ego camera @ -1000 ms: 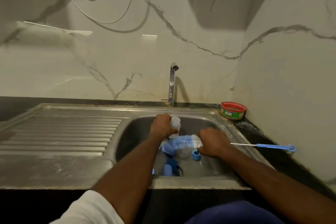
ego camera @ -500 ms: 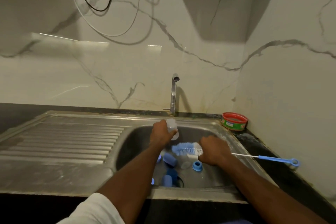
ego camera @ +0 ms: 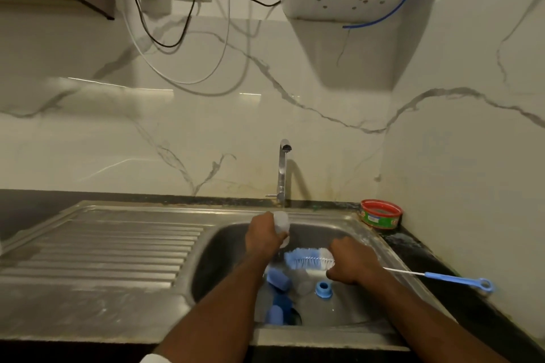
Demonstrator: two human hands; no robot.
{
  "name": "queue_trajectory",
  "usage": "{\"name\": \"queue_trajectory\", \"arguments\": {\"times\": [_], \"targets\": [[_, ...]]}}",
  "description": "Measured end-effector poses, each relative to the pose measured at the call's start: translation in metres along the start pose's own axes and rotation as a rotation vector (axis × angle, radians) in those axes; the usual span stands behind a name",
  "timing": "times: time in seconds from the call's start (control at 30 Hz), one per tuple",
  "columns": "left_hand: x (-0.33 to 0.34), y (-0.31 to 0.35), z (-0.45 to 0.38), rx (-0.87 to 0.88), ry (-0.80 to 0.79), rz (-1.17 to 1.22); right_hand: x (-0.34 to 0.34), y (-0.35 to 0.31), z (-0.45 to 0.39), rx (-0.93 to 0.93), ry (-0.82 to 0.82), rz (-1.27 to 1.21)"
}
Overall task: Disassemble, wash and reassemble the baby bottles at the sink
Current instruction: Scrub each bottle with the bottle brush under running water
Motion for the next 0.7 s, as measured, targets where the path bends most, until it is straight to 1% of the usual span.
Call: {"name": "queue_trajectory", "arguments": {"times": [0.07,0.2,0.33,0.47,0.7], "targets": [[-0.006,0.005,-0.002,0.016,0.036,-0.005,0.0,-0.003,0.001,0.006,-0.006,-0.013],[0.0,0.011,-0.003,0.096,0.025,-0.125,0.001,-0.006,0.002,0.005,-0.005,-0.018],[0.002,0.014,-0.005,0.138,0.009,-0.11,0.0,-0.005,0.002,0.001,-0.028,-0.022],[0.004,0.011,-0.007,0.106,-0.007,-0.104,0.005,-0.016,0.007,-0.009,-0.048,-0.033],[0.011,0.009,-0.011,0.099,-0.01,-0.101,0.015,-0.035,0.012,-0.068,-0.044,-0.056]]}}
Point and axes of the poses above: each hand's wrist, its own z-axis away from the middle knuckle, its own x-axis out of the palm, y = z × x, the point moved 9 cm from there along -z, towards the middle knuckle, and after that the axes turned 12 degrees about y, right-handed, at the moved point
